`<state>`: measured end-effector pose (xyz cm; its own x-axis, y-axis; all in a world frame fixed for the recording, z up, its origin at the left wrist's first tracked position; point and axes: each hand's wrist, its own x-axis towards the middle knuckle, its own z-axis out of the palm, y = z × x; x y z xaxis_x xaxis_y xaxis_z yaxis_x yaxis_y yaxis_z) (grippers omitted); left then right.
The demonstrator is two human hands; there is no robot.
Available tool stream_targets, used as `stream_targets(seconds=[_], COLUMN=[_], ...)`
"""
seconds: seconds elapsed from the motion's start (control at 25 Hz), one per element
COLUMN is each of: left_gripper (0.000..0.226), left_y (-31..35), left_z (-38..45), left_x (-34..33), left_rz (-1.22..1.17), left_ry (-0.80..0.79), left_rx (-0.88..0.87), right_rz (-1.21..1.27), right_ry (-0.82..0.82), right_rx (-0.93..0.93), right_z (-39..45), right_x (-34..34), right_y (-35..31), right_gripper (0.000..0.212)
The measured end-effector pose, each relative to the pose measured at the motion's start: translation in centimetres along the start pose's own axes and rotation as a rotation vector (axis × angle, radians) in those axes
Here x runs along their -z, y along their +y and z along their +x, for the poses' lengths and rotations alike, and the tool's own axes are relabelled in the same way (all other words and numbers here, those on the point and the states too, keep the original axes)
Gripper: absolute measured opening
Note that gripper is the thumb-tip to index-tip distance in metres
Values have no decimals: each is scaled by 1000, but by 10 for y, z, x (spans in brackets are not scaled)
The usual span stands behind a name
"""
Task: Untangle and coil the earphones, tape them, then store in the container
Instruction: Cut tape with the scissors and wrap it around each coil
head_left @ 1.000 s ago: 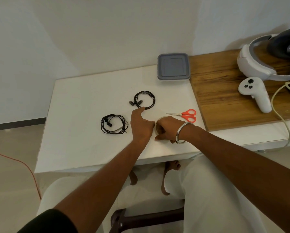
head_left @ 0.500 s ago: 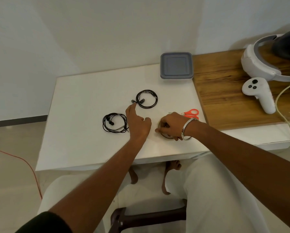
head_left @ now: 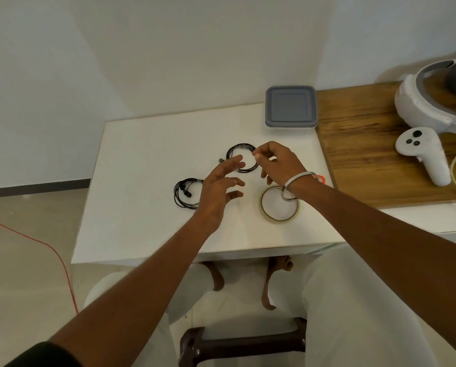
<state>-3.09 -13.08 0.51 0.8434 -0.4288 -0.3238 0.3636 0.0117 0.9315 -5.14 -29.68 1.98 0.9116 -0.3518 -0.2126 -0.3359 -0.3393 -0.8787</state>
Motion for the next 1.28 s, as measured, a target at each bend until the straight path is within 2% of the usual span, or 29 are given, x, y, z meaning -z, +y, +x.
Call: stream_targets(seconds=[0.16, 0.4, 0.56, 0.64, 0.72, 0.88, 1.08, 1.28], left_gripper=[44, 37, 47, 54, 51, 44, 54, 54], left_y=[7, 11, 16, 19, 20, 18, 14, 14], left_z=[-1, 3, 3, 3, 4, 7, 11, 12], left_x=[-1, -5, -3, -1, 0, 1, 4, 7], left_rz=[-102, -221, -227, -201, -142, -15, 94, 130], left_ry=[-53, -44, -85, -109, -99, -79, -108, -95], left_rx=[35, 68, 76, 75, 58, 25, 6, -26], right_rz=[115, 286, 198, 215, 235, 190, 164, 219], right_ry=[-76, -188, -55, 44, 85, -14, -54, -112], right_rx=[-11, -89, -28, -34, -47, -57, -7, 5], right_z=[-4, -11, -8, -5, -1, 2, 0, -3], right_x=[-4, -15, -22, -23, -21, -17, -19, -18], right_y=[-1, -6, -6, -4, -4, -6, -9, -11], right_gripper=[20, 23, 21, 18, 17, 24, 14, 11])
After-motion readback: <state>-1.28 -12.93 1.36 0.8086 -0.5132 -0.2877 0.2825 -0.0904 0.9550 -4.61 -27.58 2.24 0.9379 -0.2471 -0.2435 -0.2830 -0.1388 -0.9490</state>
